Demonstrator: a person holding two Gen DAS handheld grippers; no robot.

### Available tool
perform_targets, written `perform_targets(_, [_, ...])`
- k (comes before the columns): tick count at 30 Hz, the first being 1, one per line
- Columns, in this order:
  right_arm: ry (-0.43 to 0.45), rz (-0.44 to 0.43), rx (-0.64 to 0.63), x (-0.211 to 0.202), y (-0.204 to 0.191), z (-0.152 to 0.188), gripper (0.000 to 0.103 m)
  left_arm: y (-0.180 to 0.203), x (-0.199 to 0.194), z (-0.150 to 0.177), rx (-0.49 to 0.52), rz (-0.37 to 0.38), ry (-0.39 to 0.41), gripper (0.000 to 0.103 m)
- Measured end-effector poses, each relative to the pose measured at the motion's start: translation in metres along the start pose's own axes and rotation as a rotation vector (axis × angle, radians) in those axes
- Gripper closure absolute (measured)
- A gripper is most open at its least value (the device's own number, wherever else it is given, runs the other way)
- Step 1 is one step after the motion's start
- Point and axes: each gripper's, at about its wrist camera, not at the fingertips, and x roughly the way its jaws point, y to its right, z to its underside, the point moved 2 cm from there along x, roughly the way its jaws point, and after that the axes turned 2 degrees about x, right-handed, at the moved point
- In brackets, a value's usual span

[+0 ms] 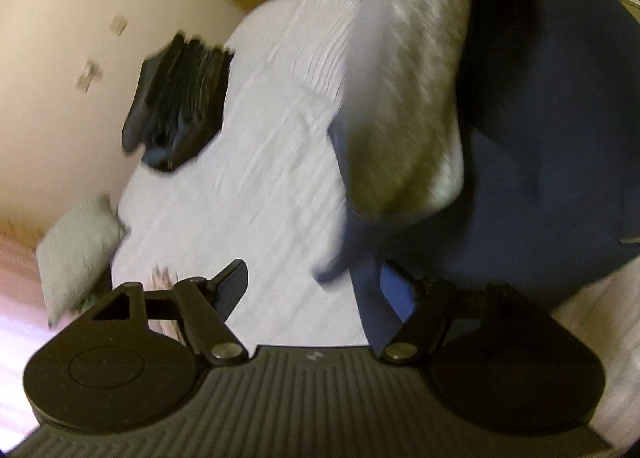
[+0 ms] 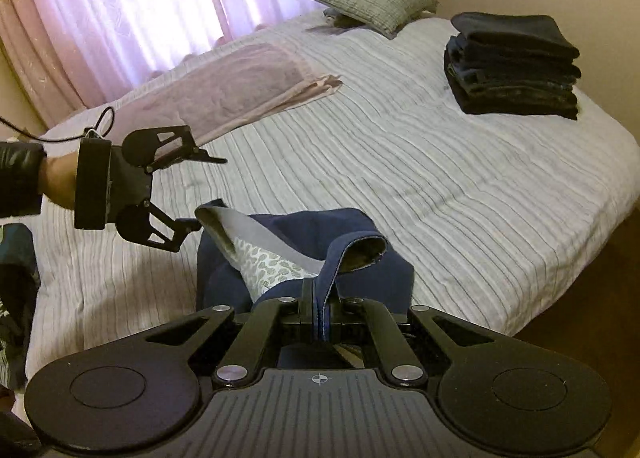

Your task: Fold clothes

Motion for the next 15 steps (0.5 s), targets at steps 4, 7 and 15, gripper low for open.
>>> perform_targets(4, [0.01, -0.009, 0.017, -0.008, 0.017, -0.013, 0.102, -0.003, 0.01, -0.01, 0.101, 0.095, 0.045, 0.049])
perform_targets(7, [0.042, -0.025, 0.01, -0.018, 0.029, -0.027, 0.102, -0.012, 0.014, -0.021, 0.082, 0.157, 0.025, 0.089])
perform_targets(15, [0.242, -0.141, -0.19, -0.07, -0.012, -0.08, 0.102, -0.112, -0.022, -0.039, -0.398, -0.027, -0.04, 0.101])
